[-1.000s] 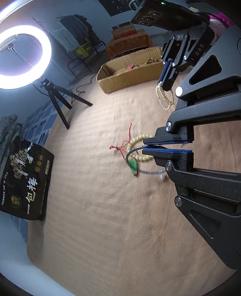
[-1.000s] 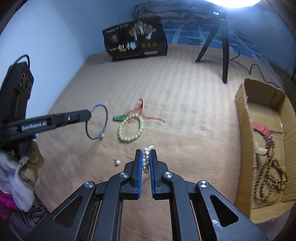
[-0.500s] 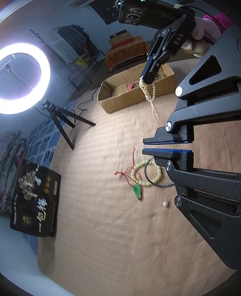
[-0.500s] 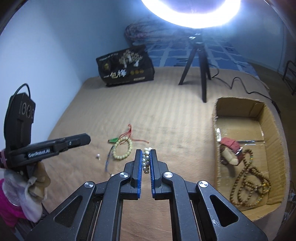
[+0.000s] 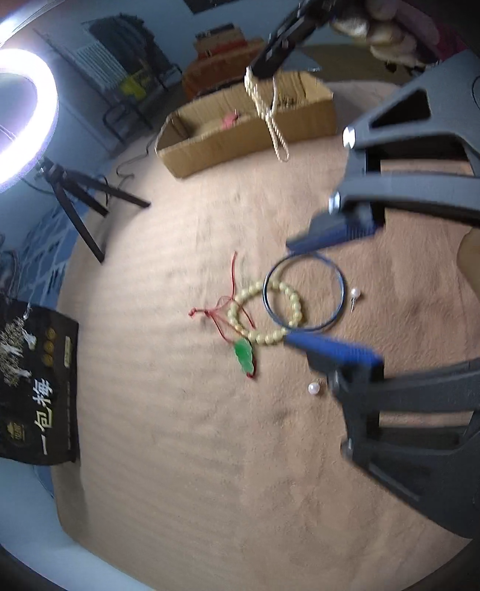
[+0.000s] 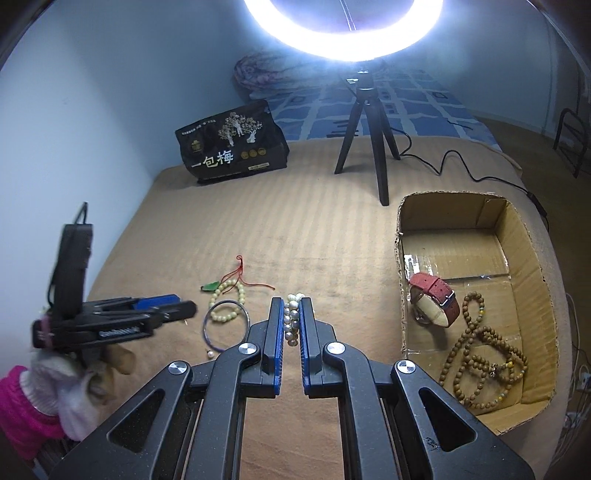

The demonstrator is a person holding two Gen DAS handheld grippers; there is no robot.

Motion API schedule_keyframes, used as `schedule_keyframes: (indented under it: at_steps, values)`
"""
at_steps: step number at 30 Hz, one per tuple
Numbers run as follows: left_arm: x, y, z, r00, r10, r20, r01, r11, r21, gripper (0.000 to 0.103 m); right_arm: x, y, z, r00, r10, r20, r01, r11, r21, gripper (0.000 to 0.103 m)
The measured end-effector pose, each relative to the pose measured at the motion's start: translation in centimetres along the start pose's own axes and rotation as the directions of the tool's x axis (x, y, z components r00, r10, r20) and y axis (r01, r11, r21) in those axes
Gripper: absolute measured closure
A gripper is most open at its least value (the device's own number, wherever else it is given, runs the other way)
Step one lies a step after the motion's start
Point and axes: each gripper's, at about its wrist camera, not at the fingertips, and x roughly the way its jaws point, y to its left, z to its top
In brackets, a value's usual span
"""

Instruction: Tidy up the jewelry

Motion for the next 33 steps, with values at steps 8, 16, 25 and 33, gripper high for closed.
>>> schedule_keyframes:
  at_steps: [8,16,25,33]
  values:
    - [3.0,-1.1,-0.4,0.997,0.060,-0.056,-0.060,0.998,0.003,0.033,0.1,-0.4,0.2,1.000,-0.006,0.003,0.006,1.000,0.015,0.097]
    - [5.5,-0.5,-0.3,0.988,0.102,-0.117,-0.108,0.993,-0.047,0.033,0.2,-0.9,0.1,1.000,-0.011,-0.003,0.011,1.000,0.028,0.097]
    - [6.7,-0.7,-0.2,0.986,0.096,-0.138,-0.105,0.992,-0.065,0.029,0.4,-1.0,0.2,1.000,-0.012,-0.012,0.012,0.999,0.031,0.097]
    - [7.7,-2.1,-0.4,0.980,0.157,-0.125,-0.160,0.987,-0.010,0.024,0.7,-1.2,0.2,1.000,-0.010,-0.024,0.011,0.999,0.038,0.097]
